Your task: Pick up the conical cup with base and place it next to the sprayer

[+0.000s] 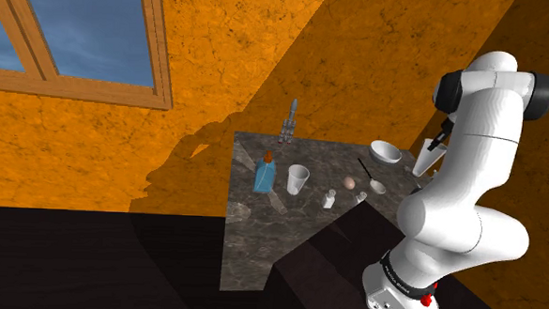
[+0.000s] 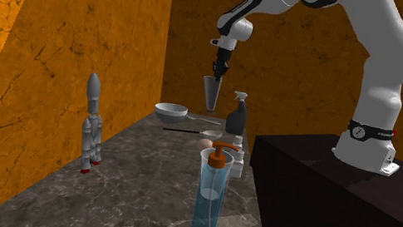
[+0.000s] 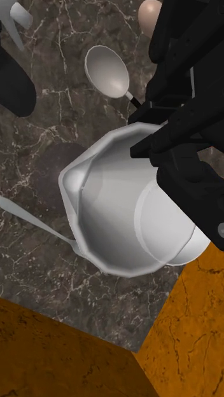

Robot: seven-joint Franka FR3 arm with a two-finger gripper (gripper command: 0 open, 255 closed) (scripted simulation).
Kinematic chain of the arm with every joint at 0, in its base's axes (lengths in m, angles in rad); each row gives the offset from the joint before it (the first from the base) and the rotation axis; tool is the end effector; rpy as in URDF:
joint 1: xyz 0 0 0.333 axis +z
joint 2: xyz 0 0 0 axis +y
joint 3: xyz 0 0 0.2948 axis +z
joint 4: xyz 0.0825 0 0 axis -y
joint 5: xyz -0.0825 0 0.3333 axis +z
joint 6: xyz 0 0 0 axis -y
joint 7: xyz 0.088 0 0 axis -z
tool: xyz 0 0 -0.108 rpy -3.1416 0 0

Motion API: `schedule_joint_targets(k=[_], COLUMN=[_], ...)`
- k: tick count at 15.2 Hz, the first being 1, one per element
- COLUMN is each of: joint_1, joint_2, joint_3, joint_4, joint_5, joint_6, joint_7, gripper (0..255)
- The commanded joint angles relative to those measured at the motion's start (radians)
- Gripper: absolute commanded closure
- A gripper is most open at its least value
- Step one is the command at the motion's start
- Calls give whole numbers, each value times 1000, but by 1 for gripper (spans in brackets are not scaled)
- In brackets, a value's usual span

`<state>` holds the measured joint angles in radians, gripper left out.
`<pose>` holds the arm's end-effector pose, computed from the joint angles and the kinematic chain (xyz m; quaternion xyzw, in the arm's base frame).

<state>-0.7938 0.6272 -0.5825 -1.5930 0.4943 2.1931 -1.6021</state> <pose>0.1986 -0.6139 0.3283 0.9976 0.0277 0.0473 0.0434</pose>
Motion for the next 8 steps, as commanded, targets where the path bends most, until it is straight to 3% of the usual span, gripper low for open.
schedule_joint_targets(k=[1, 8], joint_1=[-4, -19], joint_2=[13, 63], joint_3=[7, 33], joint_4=[-6, -21], joint_5=[10, 45], joint_6=[19, 80], joint_7=[-8, -32], gripper=[255, 255])
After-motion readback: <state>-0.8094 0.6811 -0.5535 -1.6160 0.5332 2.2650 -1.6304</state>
